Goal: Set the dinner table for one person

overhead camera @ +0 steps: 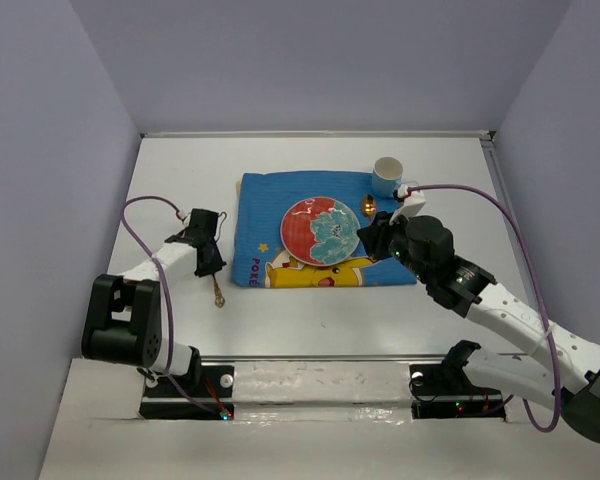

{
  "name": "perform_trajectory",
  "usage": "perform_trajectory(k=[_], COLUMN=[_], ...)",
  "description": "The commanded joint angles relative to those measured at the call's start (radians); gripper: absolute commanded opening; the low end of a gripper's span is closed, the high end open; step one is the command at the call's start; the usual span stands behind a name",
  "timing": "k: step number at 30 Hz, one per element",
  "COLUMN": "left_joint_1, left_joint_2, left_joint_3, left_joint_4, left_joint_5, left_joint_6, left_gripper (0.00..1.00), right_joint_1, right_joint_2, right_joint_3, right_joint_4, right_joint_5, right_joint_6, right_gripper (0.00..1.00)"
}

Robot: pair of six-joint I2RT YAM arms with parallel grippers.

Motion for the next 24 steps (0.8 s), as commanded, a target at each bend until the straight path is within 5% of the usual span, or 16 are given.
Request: perform_trajectory(k=[1, 3, 13, 16, 24], left_joint_1=[0.012, 0.018, 0.008, -0.101, -0.32], left_joint_2=[0.031, 0.028, -0.254, -0.359, -0.2], left_joint_3=[0.016, 0.021, 0.057, 0.128, 0.28], left_joint_4=[-0.008, -0.011, -0.052, -0.101, -0.102], left_joint_5=[-0.005, -0.01, -0.1, -0.16, -0.183], left_joint_6=[0.009, 0.008, 0.026, 0.003, -0.032], left_gripper=[0.12, 0.0, 0.0, 0.0, 0.0], right_joint_1=[-0.001, -0.001, -0.001, -0.001, -0.001], right_joint_2=[-0.01, -0.011, 0.014, 0.017, 0.009], right_joint_3=[-0.003, -0.003, -0.022, -0.029, -0.069], right_joint_4=[0.031, 0.03, 0.042, 0.057, 0.094], right_joint_5=[0.029, 0.026, 0.053, 0.085, 0.219], right_joint_6=[-0.017, -0.015, -0.011, -0.008, -0.001], right_gripper=[0.34, 0.34, 0.34, 0.34, 0.33])
